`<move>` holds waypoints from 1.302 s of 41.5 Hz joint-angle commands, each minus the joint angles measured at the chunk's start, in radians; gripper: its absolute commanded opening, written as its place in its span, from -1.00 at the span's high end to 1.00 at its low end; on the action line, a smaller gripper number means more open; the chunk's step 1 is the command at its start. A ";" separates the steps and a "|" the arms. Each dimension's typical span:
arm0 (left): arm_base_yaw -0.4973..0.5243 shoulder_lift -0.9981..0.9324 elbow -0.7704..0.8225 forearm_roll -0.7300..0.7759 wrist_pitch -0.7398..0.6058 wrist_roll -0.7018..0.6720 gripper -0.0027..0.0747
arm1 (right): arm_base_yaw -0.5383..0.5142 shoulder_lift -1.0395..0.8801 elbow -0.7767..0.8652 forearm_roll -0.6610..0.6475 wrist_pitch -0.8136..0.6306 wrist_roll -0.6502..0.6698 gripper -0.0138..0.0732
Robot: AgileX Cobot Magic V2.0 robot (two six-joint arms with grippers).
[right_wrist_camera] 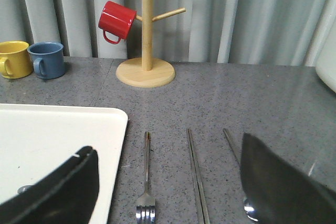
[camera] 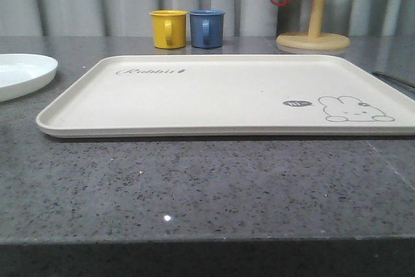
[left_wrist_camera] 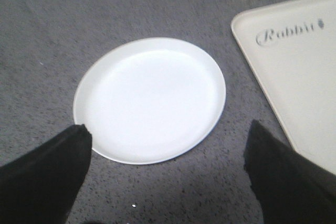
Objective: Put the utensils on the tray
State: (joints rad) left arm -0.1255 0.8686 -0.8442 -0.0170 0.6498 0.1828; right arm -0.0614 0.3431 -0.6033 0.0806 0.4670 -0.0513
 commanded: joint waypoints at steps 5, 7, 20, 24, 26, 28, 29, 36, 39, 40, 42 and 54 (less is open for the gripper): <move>-0.090 0.223 -0.206 -0.004 0.167 0.050 -0.53 | -0.006 0.016 -0.036 0.007 -0.081 -0.007 -0.66; -0.111 0.269 -0.245 0.000 0.193 0.055 -0.53 | -0.006 0.016 -0.036 0.007 -0.081 -0.007 -0.66; -0.130 0.558 -0.443 0.053 0.395 0.078 -0.53 | -0.006 0.016 -0.036 0.007 -0.081 -0.007 -0.66; -0.130 0.621 -0.470 0.064 0.404 0.078 -0.53 | -0.006 0.016 -0.036 0.007 -0.078 -0.007 -0.66; -0.130 0.642 -0.475 0.064 0.400 0.078 -0.53 | -0.006 0.016 -0.036 0.007 -0.078 -0.007 -0.66; -0.130 0.667 -0.477 0.064 0.393 0.078 -0.53 | -0.006 0.016 -0.036 0.007 -0.078 -0.007 -0.66; -0.130 0.671 -0.477 0.064 0.393 0.078 -0.53 | -0.006 0.016 -0.036 0.007 -0.078 -0.007 -0.66; -0.130 0.715 -0.477 0.064 0.369 0.078 -0.42 | -0.006 0.016 -0.036 0.007 -0.074 -0.007 -0.66; -0.130 0.732 -0.477 0.064 0.358 0.078 -0.30 | -0.006 0.016 -0.036 0.007 -0.071 -0.007 -0.66; -0.130 0.737 -0.477 0.064 0.356 0.078 -0.26 | -0.006 0.016 -0.036 0.007 -0.071 -0.007 -0.66; -0.130 0.745 -0.477 0.064 0.356 0.078 -0.19 | -0.006 0.016 -0.036 0.007 -0.071 -0.007 -0.66; -0.130 0.766 -0.477 0.064 0.356 0.078 0.09 | -0.006 0.016 -0.036 0.007 -0.071 -0.007 -0.66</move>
State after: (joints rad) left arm -0.2468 1.6713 -1.2884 0.0438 1.0267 0.2627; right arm -0.0614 0.3431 -0.6033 0.0821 0.4670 -0.0513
